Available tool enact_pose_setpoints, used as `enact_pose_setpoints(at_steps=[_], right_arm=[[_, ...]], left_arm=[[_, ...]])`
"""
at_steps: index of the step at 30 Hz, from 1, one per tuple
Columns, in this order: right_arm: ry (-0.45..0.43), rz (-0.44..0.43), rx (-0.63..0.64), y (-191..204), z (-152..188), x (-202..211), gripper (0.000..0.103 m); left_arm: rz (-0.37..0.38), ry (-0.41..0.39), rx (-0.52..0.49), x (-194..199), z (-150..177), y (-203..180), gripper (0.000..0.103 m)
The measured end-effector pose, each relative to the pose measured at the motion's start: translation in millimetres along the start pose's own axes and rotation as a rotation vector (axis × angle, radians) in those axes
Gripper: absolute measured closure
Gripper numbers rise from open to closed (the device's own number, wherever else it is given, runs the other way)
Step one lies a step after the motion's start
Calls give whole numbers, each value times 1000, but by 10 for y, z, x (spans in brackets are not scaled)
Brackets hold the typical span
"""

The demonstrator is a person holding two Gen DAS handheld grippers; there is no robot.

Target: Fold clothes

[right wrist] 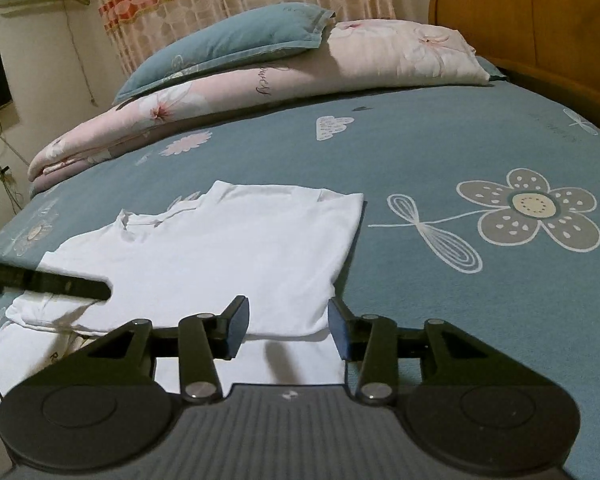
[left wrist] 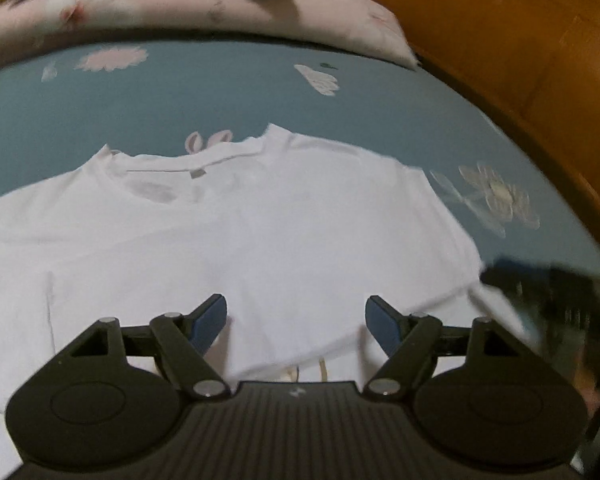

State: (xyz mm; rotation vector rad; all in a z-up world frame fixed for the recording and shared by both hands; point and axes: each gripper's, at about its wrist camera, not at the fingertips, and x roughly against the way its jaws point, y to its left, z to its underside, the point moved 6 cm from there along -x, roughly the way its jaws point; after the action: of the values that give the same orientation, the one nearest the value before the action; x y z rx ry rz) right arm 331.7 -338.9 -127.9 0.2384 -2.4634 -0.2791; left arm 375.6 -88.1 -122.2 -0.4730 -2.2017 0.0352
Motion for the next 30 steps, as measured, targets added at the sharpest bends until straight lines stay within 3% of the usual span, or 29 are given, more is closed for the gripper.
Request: enact_pose_setpoints(at_steps=[4,8,11,17,21,27,30], right_arm=[[-2,18,-4,-32,3,6,54],[-3,26,-13,-70,-3,-1,54],[-3,28,-20,-81,-7,-8,54],[-4,37,-15,-90,-15,-18,51],[-5,34,-35,-106,-30,-38,49],[-7,25,-51,-70,-46,-54,49],[-9,25,-61,-74,-60,-62,49]], left_arm=[[-38,43,42,-36,172,131,27],[-18,-22,90,115,162,207,26],[-10,-46,115,143,122,289,17],[11,-28,213,131,24,563,19],[-43,-65,288,185,-143,863,19],[-83,-29,404,-45,-175,1285,22],[-53,-29,465,-20,-225,1446,24]])
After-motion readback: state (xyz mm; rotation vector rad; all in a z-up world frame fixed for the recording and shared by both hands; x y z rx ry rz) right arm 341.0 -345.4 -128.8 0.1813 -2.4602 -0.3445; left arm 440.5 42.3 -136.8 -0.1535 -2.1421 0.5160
